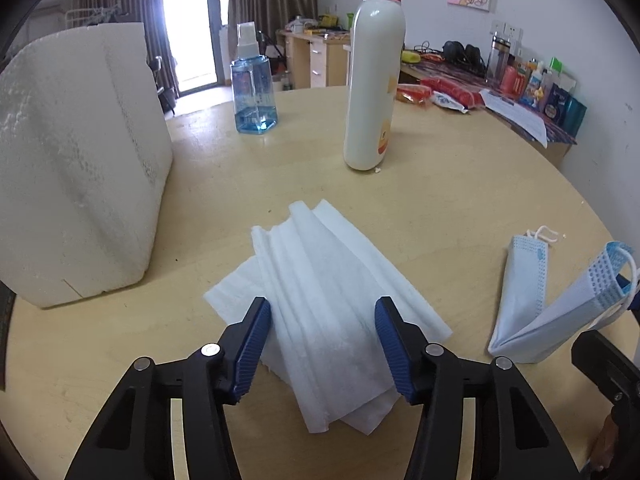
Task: Organize soft objects
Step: 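Close the left tool on the white tissues while the right tool grasps the blue mask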
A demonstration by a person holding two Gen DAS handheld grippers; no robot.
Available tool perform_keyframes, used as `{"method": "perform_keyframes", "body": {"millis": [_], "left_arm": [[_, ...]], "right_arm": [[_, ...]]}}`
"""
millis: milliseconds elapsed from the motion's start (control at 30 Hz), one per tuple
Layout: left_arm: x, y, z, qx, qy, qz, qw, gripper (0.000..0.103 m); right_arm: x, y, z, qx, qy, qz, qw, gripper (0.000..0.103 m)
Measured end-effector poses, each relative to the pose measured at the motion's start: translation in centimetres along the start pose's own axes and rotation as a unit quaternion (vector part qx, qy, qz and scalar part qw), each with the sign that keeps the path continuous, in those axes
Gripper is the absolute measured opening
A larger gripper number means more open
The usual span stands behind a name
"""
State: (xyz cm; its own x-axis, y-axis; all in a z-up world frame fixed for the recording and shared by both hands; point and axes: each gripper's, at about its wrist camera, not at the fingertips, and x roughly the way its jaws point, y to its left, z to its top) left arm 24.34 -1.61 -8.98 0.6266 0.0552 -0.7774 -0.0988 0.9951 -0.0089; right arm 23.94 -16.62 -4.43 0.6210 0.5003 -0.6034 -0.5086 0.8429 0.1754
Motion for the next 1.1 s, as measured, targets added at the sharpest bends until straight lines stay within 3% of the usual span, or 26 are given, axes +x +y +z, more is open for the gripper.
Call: {"method": "perform_keyframes", "body": {"millis": [133, 200, 367, 533, 767, 867, 1033, 1100], "left_arm": [[0.1, -0.1, 0.0, 0.006, -0.001, 0.004, 1.0, 0.054], [0.1, -0.1, 0.0, 0.005, -0.001, 0.004, 1.0, 0.049], [0.0, 0.1, 0.0, 0.004, -0.005, 0.0, 1.0, 0.012], [-0.1, 0.8, 0.0, -0.01, -0.007, -0.021, 0.9997, 0.009], [-0.3, 1.1, -0.1, -0.019, -0.008, -0.035, 0.9992, 0.009], [-0.5, 1.1, -0.3, -0.017, -0.01, -0.037, 0.9991, 0.009], [-0.9, 1.1, -0.4, -0.013, -0.02, -0.039, 0.999, 0.009], [-1.1, 1.1, -0.5, -0.012, -0.024, -0.04, 0.9988, 0.009]], "right_arm": [[0.2, -0.1, 0.0, 0.001, 0.003, 0.0, 1.0, 0.103], [0.4, -0.1, 0.0, -0.001, 0.006, 0.0, 1.0, 0.103], [0.7, -0.3, 0.2, -0.006, 0.015, -0.003, 1.0, 0.103], [0.8, 0.2, 0.5, -0.019, 0.023, 0.005, 1.0, 0.101], [1.0, 1.8, 0.1, -0.048, 0.036, 0.028, 0.998, 0.075], [1.3, 2.4, -0.1, -0.058, 0.043, 0.029, 0.997, 0.057], [1.3, 2.8, -0.4, -0.059, 0.049, 0.024, 0.997, 0.042], [1.2, 2.7, -0.4, -0.057, 0.048, 0.025, 0.997, 0.028]]}}
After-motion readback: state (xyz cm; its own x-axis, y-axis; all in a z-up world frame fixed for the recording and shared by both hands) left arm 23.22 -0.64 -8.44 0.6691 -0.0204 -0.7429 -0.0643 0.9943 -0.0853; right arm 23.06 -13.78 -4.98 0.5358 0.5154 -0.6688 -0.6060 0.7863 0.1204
